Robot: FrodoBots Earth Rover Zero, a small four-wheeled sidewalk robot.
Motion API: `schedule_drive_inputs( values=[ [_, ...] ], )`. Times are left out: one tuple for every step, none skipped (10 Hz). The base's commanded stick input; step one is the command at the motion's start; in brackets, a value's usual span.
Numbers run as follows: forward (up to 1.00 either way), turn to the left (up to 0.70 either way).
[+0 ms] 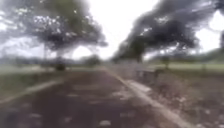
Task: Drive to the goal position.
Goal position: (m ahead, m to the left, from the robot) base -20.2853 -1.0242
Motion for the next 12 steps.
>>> schedule_drive_inputs(
  values=[
    [0.70, 0.00],
    [0.70, 0.00],
    [0.70, 0.00],
    [0.70, 0.00],
    [0.70, 0.00],
    [0.70, 0.00],
    [0.70, 0.00],
    [0.70, 0.00],
    [0.70, 0.00],
    [0.70, 0.00],
    [0.70, 0.00],
    [0.70, 0.00]
  ],
)
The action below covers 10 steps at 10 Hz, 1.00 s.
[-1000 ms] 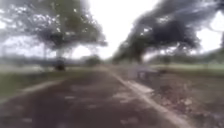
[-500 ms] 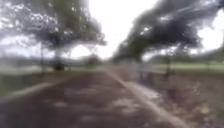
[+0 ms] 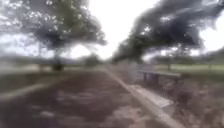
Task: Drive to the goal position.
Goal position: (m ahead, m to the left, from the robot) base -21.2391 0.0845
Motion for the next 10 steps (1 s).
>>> schedule_drive_inputs(
  values=[
    [0.70, 0.00],
    [0.70, 0.00],
    [0.70, 0.00],
    [0.70, 0.00],
    [0.70, 0.00],
    [0.70, 0.00],
    [0.70, 0.00],
    [0.70, 0.00],
    [0.70, 0.00],
    [0.70, 0.00]
  ],
)
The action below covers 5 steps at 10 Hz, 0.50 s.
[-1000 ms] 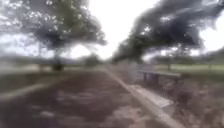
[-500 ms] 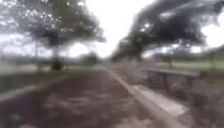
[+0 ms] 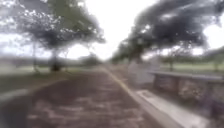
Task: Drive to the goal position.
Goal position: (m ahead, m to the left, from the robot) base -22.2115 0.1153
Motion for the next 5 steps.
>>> schedule_drive_inputs(
  values=[
    [0.70, 0.00],
    [0.70, 0.00],
    [0.70, 0.00],
    [0.70, 0.00],
    [0.70, 0.00]
  ],
)
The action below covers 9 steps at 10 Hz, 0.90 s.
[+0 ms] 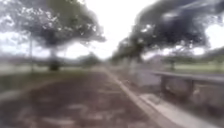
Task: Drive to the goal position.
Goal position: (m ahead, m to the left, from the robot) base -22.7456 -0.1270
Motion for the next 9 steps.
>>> schedule_drive_inputs(
  values=[
    [0.70, 0.00],
    [0.70, 0.00],
    [0.70, 0.00],
    [0.70, 0.00],
    [0.70, 0.00],
    [0.70, 0.00],
    [0.70, 0.00],
    [0.70, 0.00],
    [0.70, 0.00]
  ],
)
